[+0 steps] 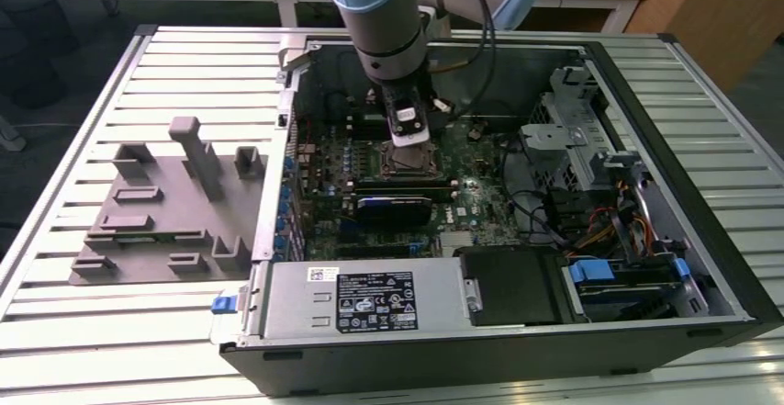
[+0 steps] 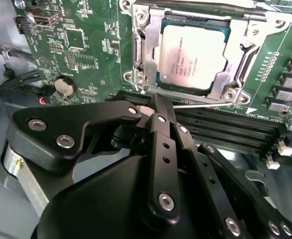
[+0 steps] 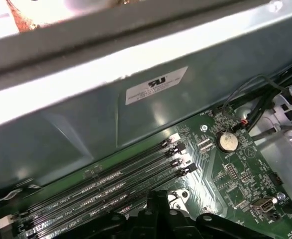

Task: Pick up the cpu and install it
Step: 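Install the first cpu locking lever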

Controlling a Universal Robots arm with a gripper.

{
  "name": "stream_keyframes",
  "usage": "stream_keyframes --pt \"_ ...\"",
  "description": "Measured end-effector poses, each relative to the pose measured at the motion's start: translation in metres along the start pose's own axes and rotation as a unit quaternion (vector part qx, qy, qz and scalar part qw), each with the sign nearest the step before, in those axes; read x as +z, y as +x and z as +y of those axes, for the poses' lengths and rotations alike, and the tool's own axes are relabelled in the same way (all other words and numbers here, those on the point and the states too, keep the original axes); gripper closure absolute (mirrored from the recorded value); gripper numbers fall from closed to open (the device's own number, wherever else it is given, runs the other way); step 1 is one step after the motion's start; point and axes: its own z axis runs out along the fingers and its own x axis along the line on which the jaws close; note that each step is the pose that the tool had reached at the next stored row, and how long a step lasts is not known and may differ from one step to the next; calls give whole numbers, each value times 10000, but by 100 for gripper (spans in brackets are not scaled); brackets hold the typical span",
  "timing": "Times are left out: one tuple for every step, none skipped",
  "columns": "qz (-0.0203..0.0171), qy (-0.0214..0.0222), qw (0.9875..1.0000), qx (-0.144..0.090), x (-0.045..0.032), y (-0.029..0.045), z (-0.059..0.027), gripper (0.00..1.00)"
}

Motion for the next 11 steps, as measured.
stream_keyframes --pt "2 -3 10000 1 -11 -1 4 89" --pt "3 -6 10000 2 -20 -3 7 89" --pt "4 -9 10000 3 -27 -4 9 89" --pt "5 -12 10000 4 -28 -4 10 89" --pt "7 -16 10000 5 -28 -4 11 89" --pt "8 -18 10000 5 -28 -3 12 89" --pt "9 -17 10000 5 -29 -3 13 89" --pt "10 -18 10000 6 -29 -1 15 89" --pt "10 -19 10000 7 -28 1 18 89" --pt "9 -20 10000 7 -27 5 22 89" --pt "9 -19 10000 7 -26 9 25 89"
